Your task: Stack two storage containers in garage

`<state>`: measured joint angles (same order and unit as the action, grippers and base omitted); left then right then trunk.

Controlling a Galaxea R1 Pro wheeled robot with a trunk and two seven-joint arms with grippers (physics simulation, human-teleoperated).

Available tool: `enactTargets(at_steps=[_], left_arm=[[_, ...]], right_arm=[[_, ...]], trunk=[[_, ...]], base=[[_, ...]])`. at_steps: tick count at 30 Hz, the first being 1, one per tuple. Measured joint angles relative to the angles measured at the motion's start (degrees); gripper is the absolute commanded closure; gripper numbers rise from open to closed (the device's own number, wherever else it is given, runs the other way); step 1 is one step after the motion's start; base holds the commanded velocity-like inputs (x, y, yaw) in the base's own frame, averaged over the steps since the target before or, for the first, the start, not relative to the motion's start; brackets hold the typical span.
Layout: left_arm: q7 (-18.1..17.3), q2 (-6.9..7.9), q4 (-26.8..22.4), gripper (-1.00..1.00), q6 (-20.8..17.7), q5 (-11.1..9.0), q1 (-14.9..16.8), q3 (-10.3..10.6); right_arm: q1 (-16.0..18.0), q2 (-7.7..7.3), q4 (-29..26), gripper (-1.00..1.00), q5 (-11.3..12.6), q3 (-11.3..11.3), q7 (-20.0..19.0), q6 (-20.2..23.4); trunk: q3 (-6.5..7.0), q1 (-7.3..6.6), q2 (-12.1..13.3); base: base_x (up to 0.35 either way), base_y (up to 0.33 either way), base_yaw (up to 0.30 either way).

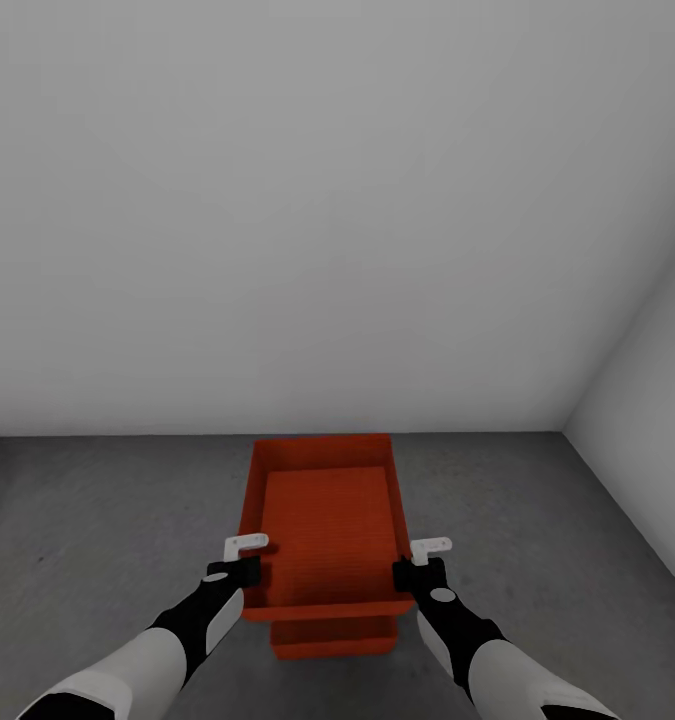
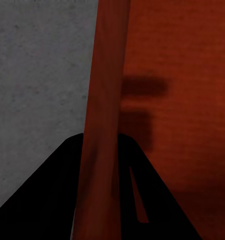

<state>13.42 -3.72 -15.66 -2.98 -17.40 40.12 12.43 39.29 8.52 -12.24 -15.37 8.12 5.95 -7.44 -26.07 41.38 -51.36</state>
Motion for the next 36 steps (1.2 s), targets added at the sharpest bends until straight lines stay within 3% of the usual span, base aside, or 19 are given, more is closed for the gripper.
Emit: enactTargets(at_steps=[10,21,36], left_arm=[[0.0,0.08,-0.4,1.00,-0.5,0.4,0.0,-0.1],[0.0,0.04,-0.2,1.00,-0.3,0.3,0.0,-0.1],[0.0,0.04,-0.3,1.00,-0.4,0.4,0.0,-0.2]], right_arm=[[0.0,0.09,0.0,1.00,0.0,0.2,0.0,0.0],[0.0,0.05,0.0,1.00,0.0,0.1,0.0,0.0],[0.0,0.06,0.0,1.00,0.0,0.2,0.0,0.0]], trunk=[[0.00,0.00,0.0],[0.00,0.01,0.0],[0.00,0.00,0.0]], base=[[-0.006,0.000,0.000],[-0.195,0.000,0.000],[-0.010,0.000,0.000]])
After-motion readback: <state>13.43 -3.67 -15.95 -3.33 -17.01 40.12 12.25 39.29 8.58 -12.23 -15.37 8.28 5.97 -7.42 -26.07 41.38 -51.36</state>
